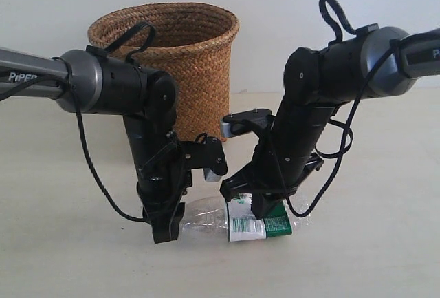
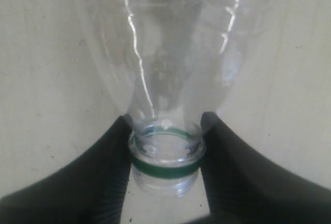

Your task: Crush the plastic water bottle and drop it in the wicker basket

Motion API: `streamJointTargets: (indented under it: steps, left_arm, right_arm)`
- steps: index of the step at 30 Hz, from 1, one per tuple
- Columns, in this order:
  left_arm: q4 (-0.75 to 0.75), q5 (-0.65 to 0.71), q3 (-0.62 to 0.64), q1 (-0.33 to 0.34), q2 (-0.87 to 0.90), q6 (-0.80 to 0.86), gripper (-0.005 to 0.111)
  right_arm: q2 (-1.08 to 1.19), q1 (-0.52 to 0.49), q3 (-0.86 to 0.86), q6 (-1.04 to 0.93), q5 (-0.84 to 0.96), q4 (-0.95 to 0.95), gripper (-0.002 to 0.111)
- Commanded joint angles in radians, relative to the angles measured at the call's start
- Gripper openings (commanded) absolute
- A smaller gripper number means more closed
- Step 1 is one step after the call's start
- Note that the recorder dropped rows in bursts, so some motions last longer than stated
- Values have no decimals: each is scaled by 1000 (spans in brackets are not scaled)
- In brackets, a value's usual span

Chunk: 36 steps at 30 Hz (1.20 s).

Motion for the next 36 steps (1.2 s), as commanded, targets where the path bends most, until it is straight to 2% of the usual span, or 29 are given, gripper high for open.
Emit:
streamJointTargets:
  steps: [1,24,29,36]
  left_arm:
    - [0,34,3,3,1,-1,4]
    - [0,33,3,3,1,-1,4]
    - [0,33,3,3,1,-1,4]
    - [0,33,3,3,1,-1,4]
  right_arm:
    - [54,1,11,12,1,-48,0]
    - [79,-1,5,108,-21,-71,0]
    - [-34,-1,5,110,5,-135,0]
    - [-315,-1,5,114,0,-211,0]
